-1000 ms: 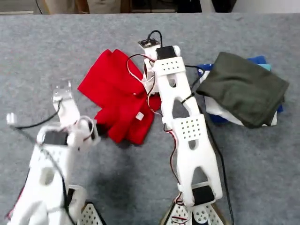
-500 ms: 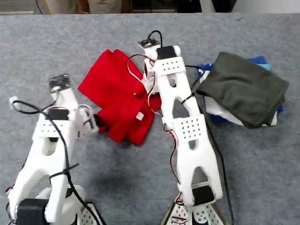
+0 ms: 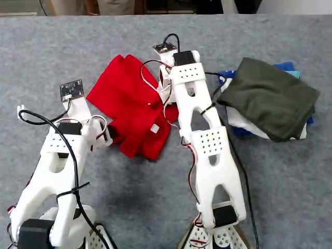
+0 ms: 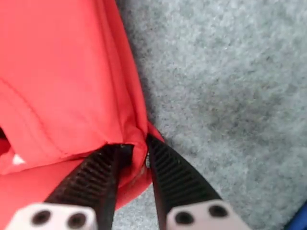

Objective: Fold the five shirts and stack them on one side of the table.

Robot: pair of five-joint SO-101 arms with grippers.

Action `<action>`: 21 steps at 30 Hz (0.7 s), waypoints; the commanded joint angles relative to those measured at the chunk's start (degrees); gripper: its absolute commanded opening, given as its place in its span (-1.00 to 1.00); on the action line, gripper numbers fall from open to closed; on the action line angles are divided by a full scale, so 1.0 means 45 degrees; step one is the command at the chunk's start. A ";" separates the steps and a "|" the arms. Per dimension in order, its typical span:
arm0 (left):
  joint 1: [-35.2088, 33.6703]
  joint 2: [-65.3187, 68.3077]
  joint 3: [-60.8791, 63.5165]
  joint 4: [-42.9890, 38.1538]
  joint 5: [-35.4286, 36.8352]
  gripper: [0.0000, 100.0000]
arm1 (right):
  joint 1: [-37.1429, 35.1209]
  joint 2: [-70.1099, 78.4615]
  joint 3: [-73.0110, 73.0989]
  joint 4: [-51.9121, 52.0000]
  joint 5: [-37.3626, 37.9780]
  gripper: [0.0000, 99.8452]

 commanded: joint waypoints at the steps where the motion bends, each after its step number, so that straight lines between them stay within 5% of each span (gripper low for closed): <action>1: -0.0156 0.0010 -0.0430 -0.0059 0.0098 -0.53 | 0.0400 -0.0068 0.0107 0.0156 0.0059 -0.99; 13: -0.0430 0.4054 -0.3477 0.1582 -0.0274 -0.52 | 0.0400 -0.0049 0.0127 0.0176 0.0059 -0.99; 21: 0.0137 0.4190 -0.3966 0.1934 -0.0293 -0.53 | 0.0400 -0.0049 0.0127 0.0156 0.0059 -0.99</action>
